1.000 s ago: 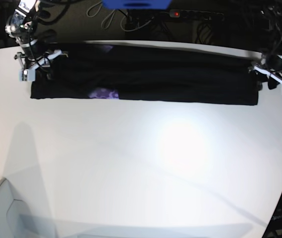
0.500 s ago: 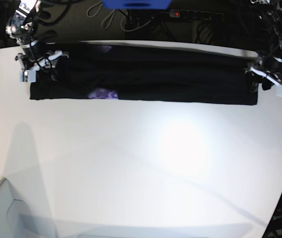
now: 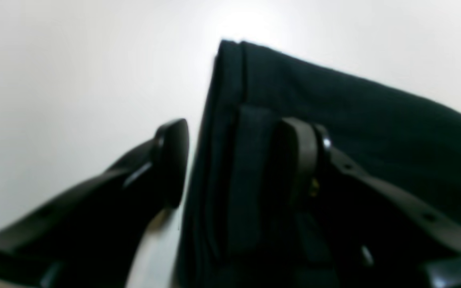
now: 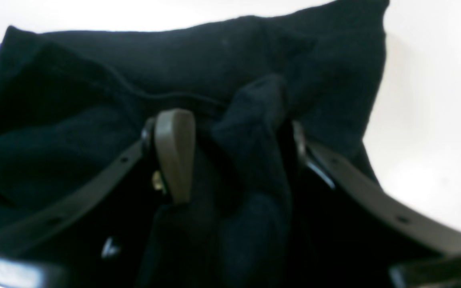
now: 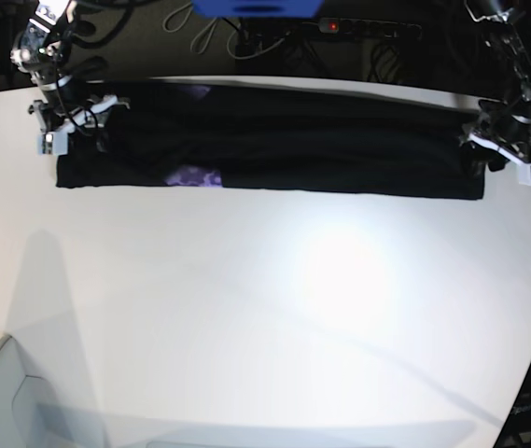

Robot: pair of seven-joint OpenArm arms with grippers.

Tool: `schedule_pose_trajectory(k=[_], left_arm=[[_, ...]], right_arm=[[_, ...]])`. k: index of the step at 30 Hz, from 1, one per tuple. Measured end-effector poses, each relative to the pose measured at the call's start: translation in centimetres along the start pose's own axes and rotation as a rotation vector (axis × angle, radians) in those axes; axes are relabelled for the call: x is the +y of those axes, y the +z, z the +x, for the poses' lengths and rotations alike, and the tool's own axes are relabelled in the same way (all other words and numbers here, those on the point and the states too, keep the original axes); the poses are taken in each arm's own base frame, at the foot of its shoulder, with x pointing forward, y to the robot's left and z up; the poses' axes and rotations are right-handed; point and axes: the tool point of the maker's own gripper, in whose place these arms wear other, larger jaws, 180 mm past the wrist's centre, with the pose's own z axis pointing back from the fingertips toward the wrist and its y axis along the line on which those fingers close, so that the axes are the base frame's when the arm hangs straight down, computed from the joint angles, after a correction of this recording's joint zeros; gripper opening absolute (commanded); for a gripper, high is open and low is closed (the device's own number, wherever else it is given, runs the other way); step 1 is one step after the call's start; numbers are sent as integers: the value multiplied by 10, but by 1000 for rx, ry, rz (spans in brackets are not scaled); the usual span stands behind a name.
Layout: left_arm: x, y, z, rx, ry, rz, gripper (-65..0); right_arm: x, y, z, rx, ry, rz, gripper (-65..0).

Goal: Layout the t-shirt on the table in an organized manner, then fold the t-shirt properly
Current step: 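Hold both strip ends with both grippers and pull them taut, then carry the strip end with the left gripper toward the right gripper, folding it in half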

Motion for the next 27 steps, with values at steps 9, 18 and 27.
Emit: schedule_pose_trajectory(k=[9, 18, 27], left_arm=[[2, -18, 3, -25, 52, -20, -639], [-5, 6, 13, 51, -74, 24, -649], [-95, 75, 103, -249, -213, -112, -649]], right_arm=[[1, 0, 0, 0, 1, 2, -329], [25, -21, 9, -13, 4, 74, -329], [53, -33, 13, -22, 14, 151, -329]])
